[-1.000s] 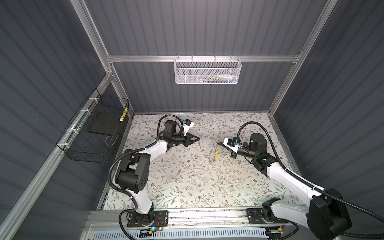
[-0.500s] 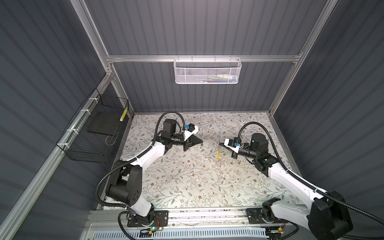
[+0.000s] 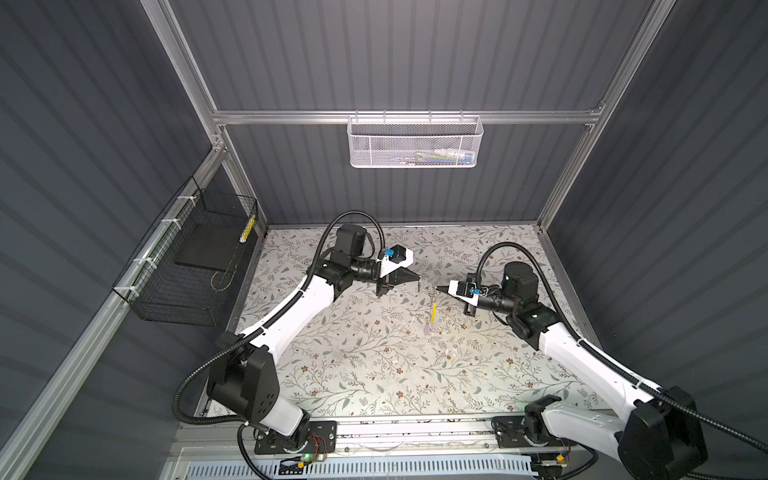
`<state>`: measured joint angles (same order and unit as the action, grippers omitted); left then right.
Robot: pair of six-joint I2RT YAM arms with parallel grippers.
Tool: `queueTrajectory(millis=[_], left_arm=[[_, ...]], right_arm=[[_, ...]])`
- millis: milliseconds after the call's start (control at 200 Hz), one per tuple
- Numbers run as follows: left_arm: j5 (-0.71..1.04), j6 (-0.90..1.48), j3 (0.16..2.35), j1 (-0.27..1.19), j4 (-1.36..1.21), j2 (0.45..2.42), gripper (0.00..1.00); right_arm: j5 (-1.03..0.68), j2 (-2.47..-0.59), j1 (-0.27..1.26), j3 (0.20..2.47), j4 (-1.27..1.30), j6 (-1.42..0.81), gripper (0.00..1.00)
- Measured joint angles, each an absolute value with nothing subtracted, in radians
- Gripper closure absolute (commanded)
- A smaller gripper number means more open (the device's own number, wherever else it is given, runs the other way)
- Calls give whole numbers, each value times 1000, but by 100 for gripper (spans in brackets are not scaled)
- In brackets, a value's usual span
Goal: Put the keys on the keyring
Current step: 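Carry the key tag to the split ring held by the right gripper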
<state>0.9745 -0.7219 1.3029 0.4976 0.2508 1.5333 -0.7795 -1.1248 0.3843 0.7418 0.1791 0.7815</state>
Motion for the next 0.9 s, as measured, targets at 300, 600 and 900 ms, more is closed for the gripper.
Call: queueTrajectory(millis=[300,600,900], left_arm=[[817,-880,1315,533,333,1491,100],[751,-968,1234,570,191,1436,100],[722,-1065,1193,596,142,1422,100]], right_arm=[[-851,-1118,386,867,14,828,98],[-930,-1179,400,926,-61,769,98],[-947,-1206,418,983,-117,755,99]])
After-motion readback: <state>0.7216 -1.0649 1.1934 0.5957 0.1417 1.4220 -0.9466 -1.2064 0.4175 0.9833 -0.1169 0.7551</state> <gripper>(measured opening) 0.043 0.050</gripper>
